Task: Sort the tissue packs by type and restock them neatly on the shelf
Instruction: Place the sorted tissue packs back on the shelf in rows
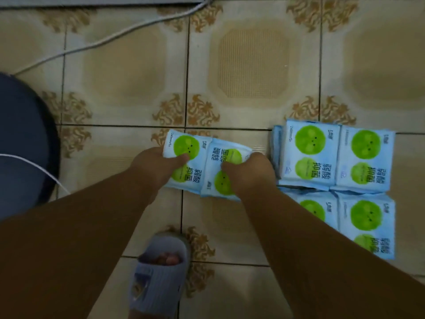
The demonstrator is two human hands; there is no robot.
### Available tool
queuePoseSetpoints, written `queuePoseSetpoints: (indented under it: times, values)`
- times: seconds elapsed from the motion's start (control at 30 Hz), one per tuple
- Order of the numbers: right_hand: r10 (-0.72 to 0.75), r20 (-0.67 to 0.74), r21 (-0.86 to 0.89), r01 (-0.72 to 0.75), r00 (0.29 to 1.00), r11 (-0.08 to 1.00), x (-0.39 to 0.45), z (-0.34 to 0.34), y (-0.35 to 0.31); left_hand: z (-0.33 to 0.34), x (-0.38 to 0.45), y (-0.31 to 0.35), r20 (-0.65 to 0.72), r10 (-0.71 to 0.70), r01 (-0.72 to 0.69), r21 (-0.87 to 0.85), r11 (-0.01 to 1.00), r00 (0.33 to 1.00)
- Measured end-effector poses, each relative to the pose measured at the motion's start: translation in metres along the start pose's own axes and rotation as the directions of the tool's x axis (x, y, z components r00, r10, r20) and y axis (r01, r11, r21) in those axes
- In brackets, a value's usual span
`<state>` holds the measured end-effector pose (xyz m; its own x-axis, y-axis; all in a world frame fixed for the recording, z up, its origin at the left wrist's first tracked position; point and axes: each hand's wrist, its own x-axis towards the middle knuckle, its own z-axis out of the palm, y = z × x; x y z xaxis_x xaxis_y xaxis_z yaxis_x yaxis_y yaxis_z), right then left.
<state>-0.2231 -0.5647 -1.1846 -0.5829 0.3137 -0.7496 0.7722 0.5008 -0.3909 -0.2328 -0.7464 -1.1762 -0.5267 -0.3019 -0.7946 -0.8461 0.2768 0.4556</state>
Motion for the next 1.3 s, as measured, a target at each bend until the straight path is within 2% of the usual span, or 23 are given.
queuePoseSetpoints:
  times: [0.13,0.23,0.37,0.43,0.57,0.67,0.77,0.83,0.9,1.0,1.1,1.2,1.3]
  values:
    - [0.011,0.051,0.315,-0.027,0.999,0.949,-0.041,-0.035,-0.019,-0.032,-0.043,0.022,0.039,-0.003,0.008,-0.122,0.993,0.999]
    - [0.054,0.063,0.6,-0.081,0.997,0.796,-0.11,-0.09,-0.045,-0.052,-0.122,0.069,0.111,0.02,0.012,-0.276,0.961,0.994]
    - [0.025,0.006,0.764,-0.021,1.0,0.645,-0.226,-0.212,-0.089,-0.083,-0.252,0.164,0.156,0.093,-0.022,-0.407,0.913,0.983]
    - [-0.006,-0.017,0.847,0.018,1.0,0.531,-0.284,-0.29,-0.113,-0.098,-0.327,0.222,0.159,0.148,-0.054,-0.48,0.876,0.976]
    - [-0.052,-0.12,0.925,0.131,0.991,0.356,-0.407,-0.44,-0.165,-0.12,-0.482,0.342,0.146,0.297,-0.158,-0.591,0.791,0.944]
    - [-0.108,-0.213,0.961,0.228,0.971,0.158,-0.489,-0.534,-0.195,-0.128,-0.585,0.416,0.169,0.417,-0.169,-0.734,0.657,0.893]
    - [-0.159,-0.352,0.936,0.351,0.923,-0.034,-0.564,-0.608,-0.207,-0.131,-0.665,0.468,0.226,0.563,-0.167,-0.81,0.562,0.795]
    - [-0.172,-0.46,0.886,0.439,0.871,-0.147,-0.612,-0.64,-0.202,-0.127,-0.712,0.496,0.286,0.636,-0.146,-0.831,0.537,0.717]
    - [-0.168,-0.566,0.82,0.531,0.807,-0.214,-0.66,-0.661,-0.193,-0.115,-0.76,0.521,0.341,0.679,-0.128,-0.832,0.54,0.65]
    - [-0.103,-0.679,0.727,0.645,0.727,-0.237,-0.723,-0.677,-0.174,-0.094,-0.833,0.54,0.446,0.716,-0.101,-0.809,0.579,0.537]
    - [0.012,-0.757,0.644,0.75,0.653,-0.151,-0.782,-0.687,-0.15,-0.075,-0.9,0.535,0.521,0.737,-0.101,-0.784,0.613,0.43]
    - [0.195,-0.852,0.495,0.869,0.486,0.0,-0.833,-0.699,-0.109,-0.058,-0.962,0.517,0.568,0.77,-0.146,-0.769,0.622,0.29]
    - [0.268,-0.906,0.365,0.925,0.328,0.104,-0.881,-0.72,-0.054,-0.036,-1.026,0.492,0.645,0.754,-0.155,-0.738,0.657,0.126]
